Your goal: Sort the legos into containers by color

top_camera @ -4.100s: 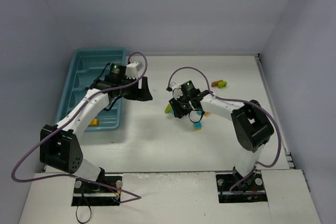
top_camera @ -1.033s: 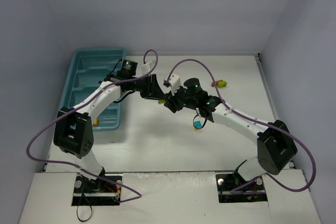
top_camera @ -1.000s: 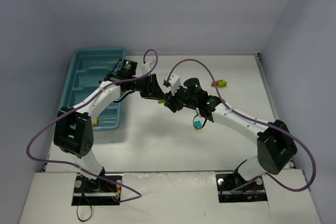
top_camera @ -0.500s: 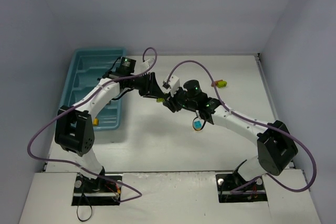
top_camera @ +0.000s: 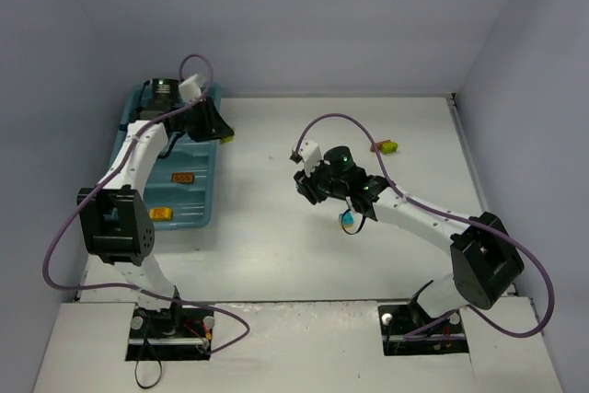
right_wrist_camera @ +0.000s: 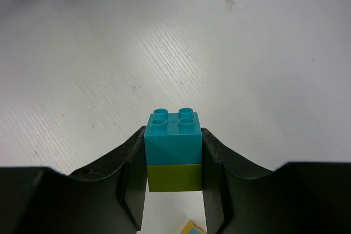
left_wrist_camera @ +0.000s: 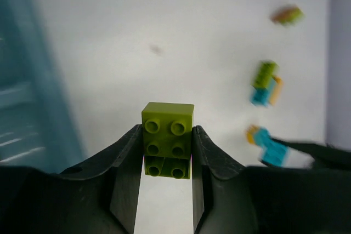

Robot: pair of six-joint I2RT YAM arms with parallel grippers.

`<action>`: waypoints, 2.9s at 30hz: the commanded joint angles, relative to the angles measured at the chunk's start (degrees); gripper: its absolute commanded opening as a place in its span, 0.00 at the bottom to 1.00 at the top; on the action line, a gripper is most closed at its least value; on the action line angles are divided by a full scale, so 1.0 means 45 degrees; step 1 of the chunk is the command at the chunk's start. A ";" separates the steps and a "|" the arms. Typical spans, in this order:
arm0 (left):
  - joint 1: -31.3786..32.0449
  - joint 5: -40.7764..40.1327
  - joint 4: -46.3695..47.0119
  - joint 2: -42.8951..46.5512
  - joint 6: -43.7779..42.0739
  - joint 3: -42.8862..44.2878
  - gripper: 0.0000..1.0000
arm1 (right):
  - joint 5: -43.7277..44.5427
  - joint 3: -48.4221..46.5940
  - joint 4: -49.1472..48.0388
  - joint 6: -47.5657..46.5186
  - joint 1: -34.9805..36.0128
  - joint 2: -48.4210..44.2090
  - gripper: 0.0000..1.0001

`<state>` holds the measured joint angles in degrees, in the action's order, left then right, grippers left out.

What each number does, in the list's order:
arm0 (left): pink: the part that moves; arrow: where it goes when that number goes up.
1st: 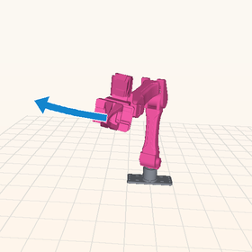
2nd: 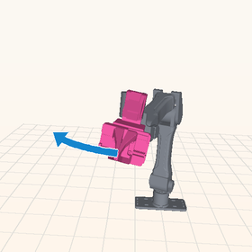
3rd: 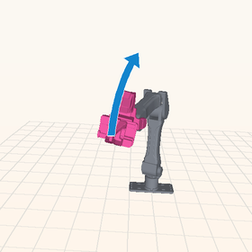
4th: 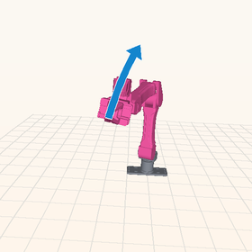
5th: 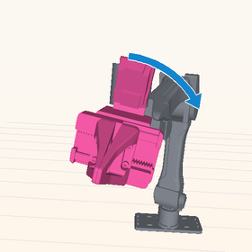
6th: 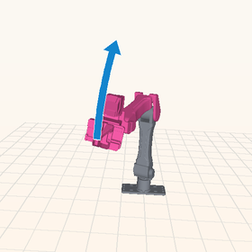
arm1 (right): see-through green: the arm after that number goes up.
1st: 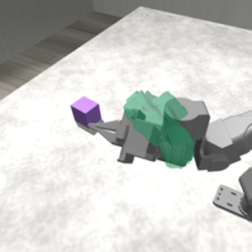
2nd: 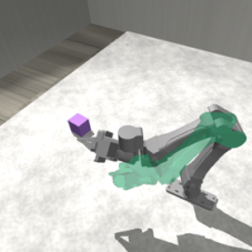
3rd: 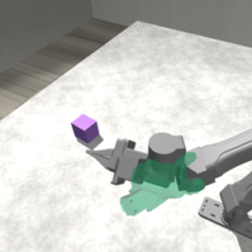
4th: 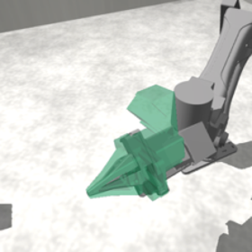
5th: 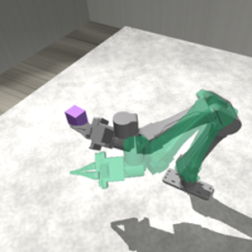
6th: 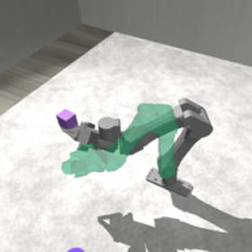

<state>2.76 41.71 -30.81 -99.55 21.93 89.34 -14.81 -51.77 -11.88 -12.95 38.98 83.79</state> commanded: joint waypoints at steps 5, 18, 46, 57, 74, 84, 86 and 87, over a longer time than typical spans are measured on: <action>-0.1336 -0.7255 0.1531 -0.0786 -0.0362 0.1492 0.09 | -0.0224 -0.0781 -0.0388 -0.0013 -0.0166 -0.0397 0.02; -0.1747 -0.8684 0.1788 -0.4069 -0.0597 0.3622 0.41 | -0.0498 -0.0781 -0.0270 0.0339 -0.0284 -0.0456 0.02; 0.4481 0.1569 0.1319 0.0266 0.1083 0.0967 0.63 | -0.0967 -0.1641 -0.0837 -0.0149 -0.0225 -0.1178 0.09; 0.4893 0.1724 -0.0770 -0.0261 -0.0440 0.1280 0.60 | -0.0947 -0.1426 -0.0720 -0.0188 -0.0245 -0.1549 0.10; 0.5342 0.2722 -0.1338 -0.0984 -0.0773 0.1631 0.54 | -0.1065 -0.1426 -0.0641 -0.0306 -0.0225 -0.1315 0.11; 0.5323 0.2898 -0.0831 -0.1004 -0.0636 0.1709 0.02 | -0.1124 -0.1406 -0.0622 -0.0247 -0.0225 -0.1120 0.18; 0.5343 0.2860 -0.0830 -0.1003 -0.0655 0.1728 0.00 | -0.1104 -0.1426 -0.0603 -0.0247 -0.0225 -0.1061 0.25; 0.5343 0.2820 -0.0849 -0.0984 -0.0733 0.1729 0.00 | -0.1104 -0.1406 -0.0583 -0.0247 -0.0225 -0.1042 0.30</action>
<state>26.59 53.78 -36.29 -105.10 20.25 94.54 -18.92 -56.47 -9.37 -13.80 38.22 79.99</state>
